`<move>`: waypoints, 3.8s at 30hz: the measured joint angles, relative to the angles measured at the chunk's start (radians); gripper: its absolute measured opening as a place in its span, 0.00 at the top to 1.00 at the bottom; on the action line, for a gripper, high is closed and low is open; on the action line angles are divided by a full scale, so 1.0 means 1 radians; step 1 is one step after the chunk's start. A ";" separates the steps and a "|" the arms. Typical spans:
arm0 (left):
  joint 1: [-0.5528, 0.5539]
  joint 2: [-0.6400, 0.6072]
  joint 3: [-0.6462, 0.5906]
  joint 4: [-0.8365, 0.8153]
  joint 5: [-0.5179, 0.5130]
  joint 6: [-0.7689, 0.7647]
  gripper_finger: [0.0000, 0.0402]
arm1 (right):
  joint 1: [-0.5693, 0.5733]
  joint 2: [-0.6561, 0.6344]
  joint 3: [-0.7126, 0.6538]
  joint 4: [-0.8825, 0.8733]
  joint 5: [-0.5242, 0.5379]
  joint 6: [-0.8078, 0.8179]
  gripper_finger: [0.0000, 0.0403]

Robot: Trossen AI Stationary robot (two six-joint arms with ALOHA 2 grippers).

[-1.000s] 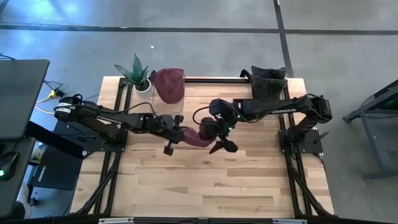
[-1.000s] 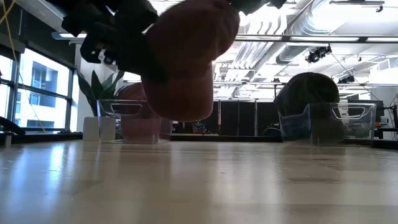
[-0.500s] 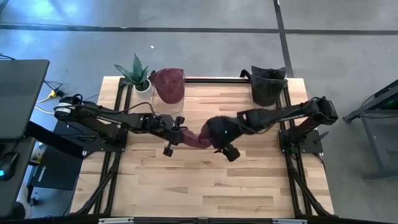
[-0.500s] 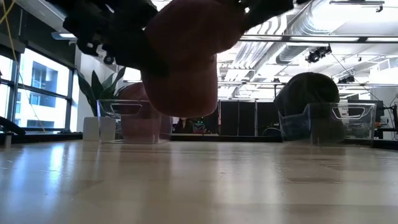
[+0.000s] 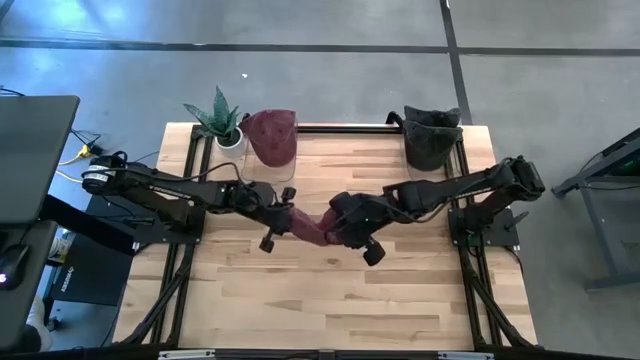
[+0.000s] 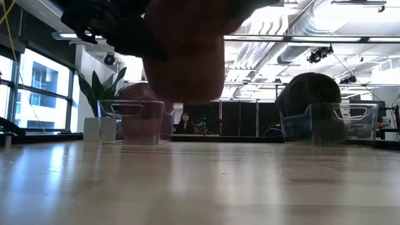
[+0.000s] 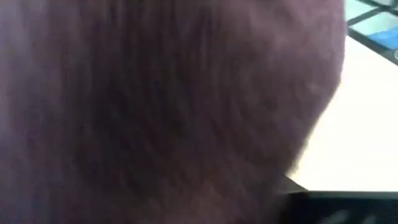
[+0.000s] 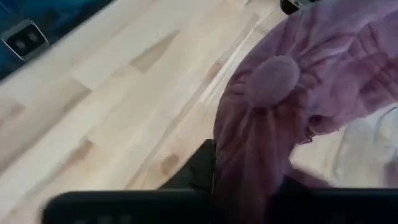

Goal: Pick & Place hat
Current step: Put the red cap into the left transparent bin

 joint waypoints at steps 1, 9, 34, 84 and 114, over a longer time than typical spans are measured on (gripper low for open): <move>0.000 0.003 0.000 -0.005 -0.013 -0.012 0.88 | -0.008 0.000 0.000 0.004 -0.018 0.015 0.94; 0.000 -0.019 0.029 -0.317 -0.120 -0.122 0.51 | -0.091 0.000 -0.070 0.196 -0.240 0.156 0.98; 0.028 0.025 0.040 -0.089 -0.004 -0.083 0.47 | -0.218 0.172 -0.148 0.384 -0.573 0.251 0.99; 0.006 0.118 0.083 0.013 0.378 -0.058 0.96 | -0.215 0.084 -0.143 0.357 -0.488 0.313 0.86; 0.006 -0.035 0.276 -0.410 0.235 0.055 0.95 | -0.222 0.053 -0.103 0.174 -0.580 0.143 0.47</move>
